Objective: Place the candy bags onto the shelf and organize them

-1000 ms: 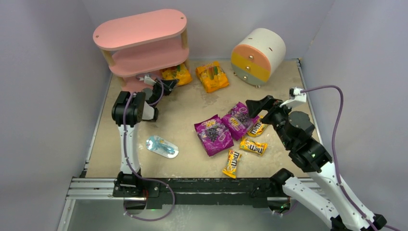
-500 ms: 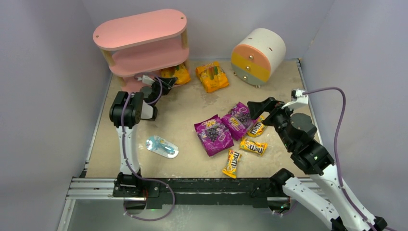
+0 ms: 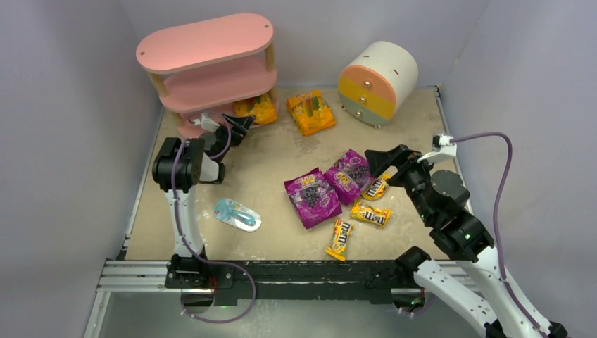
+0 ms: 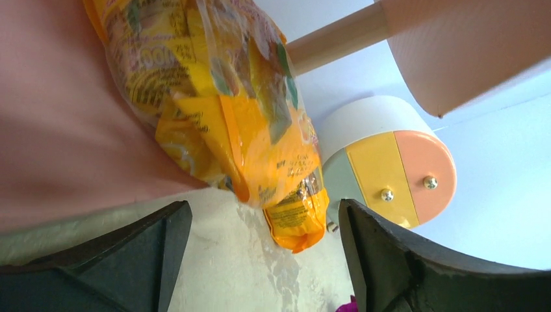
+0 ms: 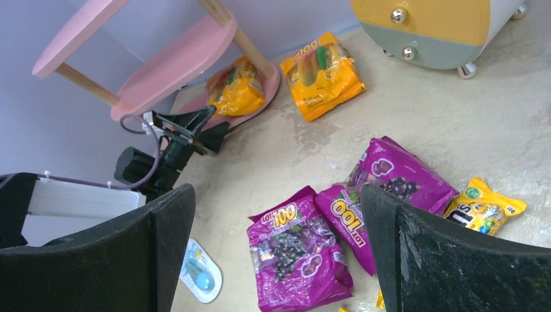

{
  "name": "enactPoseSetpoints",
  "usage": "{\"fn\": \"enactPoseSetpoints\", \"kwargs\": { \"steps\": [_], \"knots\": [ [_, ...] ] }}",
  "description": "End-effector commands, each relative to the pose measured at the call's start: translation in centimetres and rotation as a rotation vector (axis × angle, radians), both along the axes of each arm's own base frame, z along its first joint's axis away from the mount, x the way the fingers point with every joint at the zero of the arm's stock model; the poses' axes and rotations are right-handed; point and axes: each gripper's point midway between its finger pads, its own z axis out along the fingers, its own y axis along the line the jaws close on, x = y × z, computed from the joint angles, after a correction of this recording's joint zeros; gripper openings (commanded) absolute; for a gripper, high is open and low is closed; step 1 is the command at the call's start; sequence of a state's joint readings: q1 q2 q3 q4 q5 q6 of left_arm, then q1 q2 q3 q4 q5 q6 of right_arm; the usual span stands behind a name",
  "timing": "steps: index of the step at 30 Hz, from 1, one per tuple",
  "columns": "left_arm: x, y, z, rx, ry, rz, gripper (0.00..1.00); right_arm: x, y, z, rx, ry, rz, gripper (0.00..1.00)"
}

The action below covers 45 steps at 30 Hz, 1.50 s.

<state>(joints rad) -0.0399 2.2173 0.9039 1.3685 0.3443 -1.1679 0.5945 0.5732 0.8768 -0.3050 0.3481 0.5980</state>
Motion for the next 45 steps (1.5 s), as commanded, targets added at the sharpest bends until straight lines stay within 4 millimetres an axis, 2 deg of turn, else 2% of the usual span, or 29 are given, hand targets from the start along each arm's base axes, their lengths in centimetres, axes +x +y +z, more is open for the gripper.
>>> {"fn": "enactPoseSetpoints", "kwargs": {
  "steps": [1,6,9,12,13,15,18,20,23,27,29,31,34,38,41,45],
  "knots": [
    [-1.7,-0.1,3.3,-0.006,-0.093,-0.014,0.87,-0.4,-0.1,1.2,0.044,-0.025,0.001,0.99],
    [-4.3,-1.8,2.8,0.005,-0.086,-0.073,0.90,-0.1,0.3,1.0,0.035,-0.018,0.012,0.99],
    [-6.5,-3.8,3.7,0.015,-0.110,-0.146,0.91,-0.1,0.3,0.6,0.013,-0.006,0.017,0.99],
    [-8.3,-4.9,4.7,0.062,-0.107,-0.174,0.93,-0.2,0.2,-0.4,-0.020,0.015,0.020,0.99],
    [-8.8,-5.4,5.2,0.097,-0.106,-0.186,0.93,-0.2,0.3,-1.1,-0.037,0.031,0.026,0.99],
    [-9.5,-6.7,4.7,0.185,-0.016,-0.212,0.93,-0.3,0.5,-3.5,-0.101,0.086,0.051,0.99],
    [-11.5,-9.2,5.5,0.350,0.063,-0.252,0.94,-0.5,0.7,-6.8,-0.177,0.192,0.076,0.99],
    [-13.3,-9.6,5.9,0.453,0.121,-0.229,0.95,-0.8,0.5,-8.6,-0.215,0.261,0.073,0.99],
    [-16.3,-8.1,7.0,0.574,0.191,-0.146,0.95,-0.9,-0.4,-10.3,-0.234,0.325,0.019,0.99],
    [-19.8,-3.3,8.5,0.643,0.245,0.043,0.99,-0.9,-1.1,-11.4,-0.216,0.332,-0.027,0.99],
    [-21.4,-1.3,9.3,0.673,0.251,0.094,0.99,-0.7,-0.4,-11.2,-0.209,0.302,0.005,0.99],
    [-22.9,0.1,9.1,0.714,0.284,0.111,0.99,-0.2,1.4,-10.4,-0.196,0.249,0.092,0.99],
    [-24.9,1.8,8.6,0.745,0.331,0.137,1.00,1.5,4.9,-8.5,-0.156,0.146,0.218,0.99],
    [-27.3,4.1,7.5,0.743,0.396,0.207,1.00,6.2,9.9,-7.2,-0.217,0.098,0.348,0.99],
    [-28.5,5.0,6.0,0.743,0.435,0.226,1.00,11.5,12.1,-9.0,-0.293,0.202,0.298,0.99],
    [-29.6,5.7,5.7,0.732,0.467,0.244,1.00,18.2,12.9,-12.7,-0.300,0.392,0.064,0.99]
  ]
}}
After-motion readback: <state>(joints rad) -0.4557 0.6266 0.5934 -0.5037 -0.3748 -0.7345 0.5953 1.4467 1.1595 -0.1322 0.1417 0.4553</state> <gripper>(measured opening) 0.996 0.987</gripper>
